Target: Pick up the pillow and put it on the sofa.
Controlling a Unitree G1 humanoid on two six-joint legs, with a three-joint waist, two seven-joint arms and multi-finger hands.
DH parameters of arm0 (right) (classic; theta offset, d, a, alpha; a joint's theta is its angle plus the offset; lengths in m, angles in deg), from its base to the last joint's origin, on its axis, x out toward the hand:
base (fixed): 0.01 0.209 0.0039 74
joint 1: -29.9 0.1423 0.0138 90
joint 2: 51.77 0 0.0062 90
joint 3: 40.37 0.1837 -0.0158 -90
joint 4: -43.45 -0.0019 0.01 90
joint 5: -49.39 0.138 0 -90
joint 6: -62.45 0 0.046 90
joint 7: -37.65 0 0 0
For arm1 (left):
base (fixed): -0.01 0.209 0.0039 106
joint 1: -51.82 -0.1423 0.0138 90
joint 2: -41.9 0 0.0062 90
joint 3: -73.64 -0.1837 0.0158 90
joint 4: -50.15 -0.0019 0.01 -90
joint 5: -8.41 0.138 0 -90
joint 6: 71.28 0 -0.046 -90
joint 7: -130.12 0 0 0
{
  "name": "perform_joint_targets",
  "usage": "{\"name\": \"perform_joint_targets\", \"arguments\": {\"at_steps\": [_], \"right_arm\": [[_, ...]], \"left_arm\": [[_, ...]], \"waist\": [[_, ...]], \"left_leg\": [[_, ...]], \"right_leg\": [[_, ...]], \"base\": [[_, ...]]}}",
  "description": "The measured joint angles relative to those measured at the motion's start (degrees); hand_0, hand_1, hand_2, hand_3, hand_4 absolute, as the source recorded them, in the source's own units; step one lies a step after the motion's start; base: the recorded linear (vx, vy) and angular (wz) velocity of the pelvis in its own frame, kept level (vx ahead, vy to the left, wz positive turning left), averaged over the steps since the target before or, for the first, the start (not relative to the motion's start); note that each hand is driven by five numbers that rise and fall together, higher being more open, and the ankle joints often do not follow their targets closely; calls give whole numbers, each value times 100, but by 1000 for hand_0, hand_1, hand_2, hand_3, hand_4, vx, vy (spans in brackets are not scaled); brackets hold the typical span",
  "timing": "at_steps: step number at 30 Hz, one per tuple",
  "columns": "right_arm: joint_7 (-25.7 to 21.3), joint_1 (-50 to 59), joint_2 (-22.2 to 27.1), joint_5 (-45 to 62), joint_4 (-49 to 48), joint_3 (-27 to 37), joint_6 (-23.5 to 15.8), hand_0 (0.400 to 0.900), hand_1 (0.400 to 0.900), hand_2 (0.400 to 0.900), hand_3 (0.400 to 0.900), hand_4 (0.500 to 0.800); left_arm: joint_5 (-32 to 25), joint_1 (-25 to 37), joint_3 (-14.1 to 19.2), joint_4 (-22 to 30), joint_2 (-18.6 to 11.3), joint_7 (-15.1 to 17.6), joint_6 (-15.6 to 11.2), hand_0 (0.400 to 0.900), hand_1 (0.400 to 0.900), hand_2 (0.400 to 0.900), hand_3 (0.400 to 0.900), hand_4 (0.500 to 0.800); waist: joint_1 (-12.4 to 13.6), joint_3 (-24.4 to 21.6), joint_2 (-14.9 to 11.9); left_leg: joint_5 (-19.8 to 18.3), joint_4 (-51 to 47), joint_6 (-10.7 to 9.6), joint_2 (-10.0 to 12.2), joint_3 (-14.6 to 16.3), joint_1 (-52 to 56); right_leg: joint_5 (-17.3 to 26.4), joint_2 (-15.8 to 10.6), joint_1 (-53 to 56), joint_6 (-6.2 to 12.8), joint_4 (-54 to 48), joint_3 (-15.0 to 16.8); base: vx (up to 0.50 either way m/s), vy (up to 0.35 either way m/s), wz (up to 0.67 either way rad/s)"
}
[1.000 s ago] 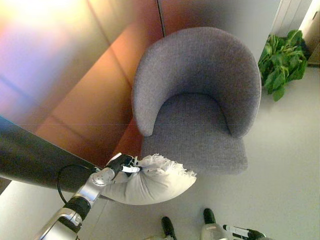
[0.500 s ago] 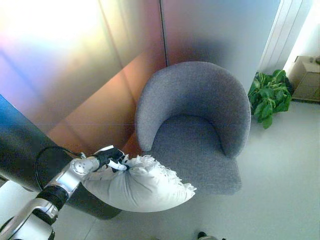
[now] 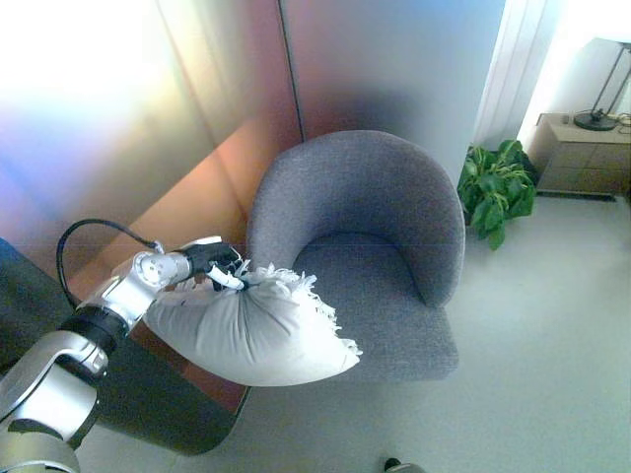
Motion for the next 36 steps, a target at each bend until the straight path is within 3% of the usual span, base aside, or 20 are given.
{"name": "perform_joint_targets", "arguments": {"at_steps": [3,8,21,31,32,33,36], "right_arm": [[1,-38,-3,16,2,2,-2,900,900,900,900,800],[0,-67,-33,243,2,13,-17,900,900,900,900,800],[-58,-263,-104,642,11,214,-68,900,900,900,900,800],[12,-582,-97,636,116,329,-294,900,900,900,900,800],[25,-595,-97,632,111,332,-305,900,900,900,900,800],[31,-599,-97,632,110,332,-305,900,900,900,900,800],[47,-598,-97,631,111,332,-306,900,900,900,900,800]], "left_arm": [[0,243,-308,13,3,-7,3,400,400,400,400,500],[4,487,-553,67,72,-8,141,400,400,400,400,500],[133,537,-679,42,449,1,624,400,400,400,400,500],[174,657,-679,-266,744,214,726,400,400,400,400,500],[174,681,-679,-291,783,250,742,616,616,616,616,629],[174,683,-671,-302,824,325,743,900,900,900,900,800],[173,701,-654,-296,873,386,742,900,900,900,900,800]], "waist": [[-74,-37,39],[-274,-67,79],[-666,-119,157],[-959,-94,263],[-959,-84,281],[-957,-72,303],[-955,-60,330]], "left_leg": [[-28,0,-3,0,90,5],[-44,0,0,10,229,29],[-196,0,-6,21,727,147],[-288,0,-12,9,1002,230],[-306,0,-32,8,1018,232],[-309,0,-33,6,1021,232],[-312,0,-36,8,1037,235]], "right_leg": [[6,1,-48,7,1,90],[14,16,-95,10,1,209],[34,80,-236,53,3,712],[47,93,-285,77,3,985],[49,93,-292,82,4,1002],[52,92,-298,86,4,1015],[55,97,-305,90,4,1038]], "base": [[-37,-54,-13],[-33,-71,-15],[8,-71,-25],[17,-28,-14],[-11,-19,-5],[-13,-24,-5],[-7,-17,-4]]}}
